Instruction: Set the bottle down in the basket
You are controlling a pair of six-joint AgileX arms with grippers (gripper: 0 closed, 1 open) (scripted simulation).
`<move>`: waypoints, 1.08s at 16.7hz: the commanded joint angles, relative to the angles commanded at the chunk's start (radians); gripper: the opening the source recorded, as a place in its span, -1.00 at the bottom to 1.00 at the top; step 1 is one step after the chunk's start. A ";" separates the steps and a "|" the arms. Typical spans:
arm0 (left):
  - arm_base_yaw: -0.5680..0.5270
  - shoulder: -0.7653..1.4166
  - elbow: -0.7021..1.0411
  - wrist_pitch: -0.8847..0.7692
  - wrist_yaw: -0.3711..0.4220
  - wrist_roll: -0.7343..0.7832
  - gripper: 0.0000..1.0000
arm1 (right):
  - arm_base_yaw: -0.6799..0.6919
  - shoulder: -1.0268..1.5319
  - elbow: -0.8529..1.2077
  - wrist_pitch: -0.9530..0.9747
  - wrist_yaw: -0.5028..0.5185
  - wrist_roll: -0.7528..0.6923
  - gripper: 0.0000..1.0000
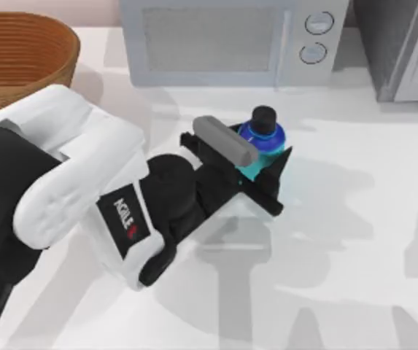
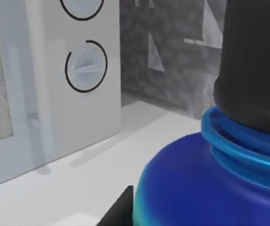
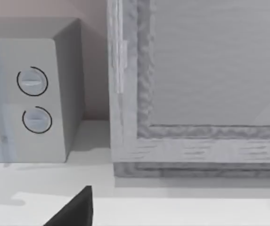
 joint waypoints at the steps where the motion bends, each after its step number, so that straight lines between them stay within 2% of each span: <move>1: 0.000 -0.007 0.007 -0.008 0.009 0.001 -1.00 | 0.000 0.000 0.000 0.000 0.000 0.000 1.00; 3: 0.007 -0.043 0.043 -0.048 0.056 0.006 -1.00 | 0.000 0.000 0.000 0.000 0.000 0.000 1.00; 6: 0.038 -0.138 0.140 -0.167 0.193 0.011 -1.00 | 0.000 0.000 0.000 0.000 0.000 0.000 1.00; 13: 0.193 -0.351 0.307 -0.630 0.687 0.005 -1.00 | 0.000 0.000 0.000 0.000 0.000 0.000 1.00; 15: 0.268 -0.379 0.330 -0.725 0.783 -0.004 -1.00 | 0.000 0.000 0.000 0.000 0.000 0.000 1.00; 18: 0.441 -0.424 0.367 -0.811 0.870 -0.006 -1.00 | 0.000 0.000 0.000 0.000 0.000 0.000 1.00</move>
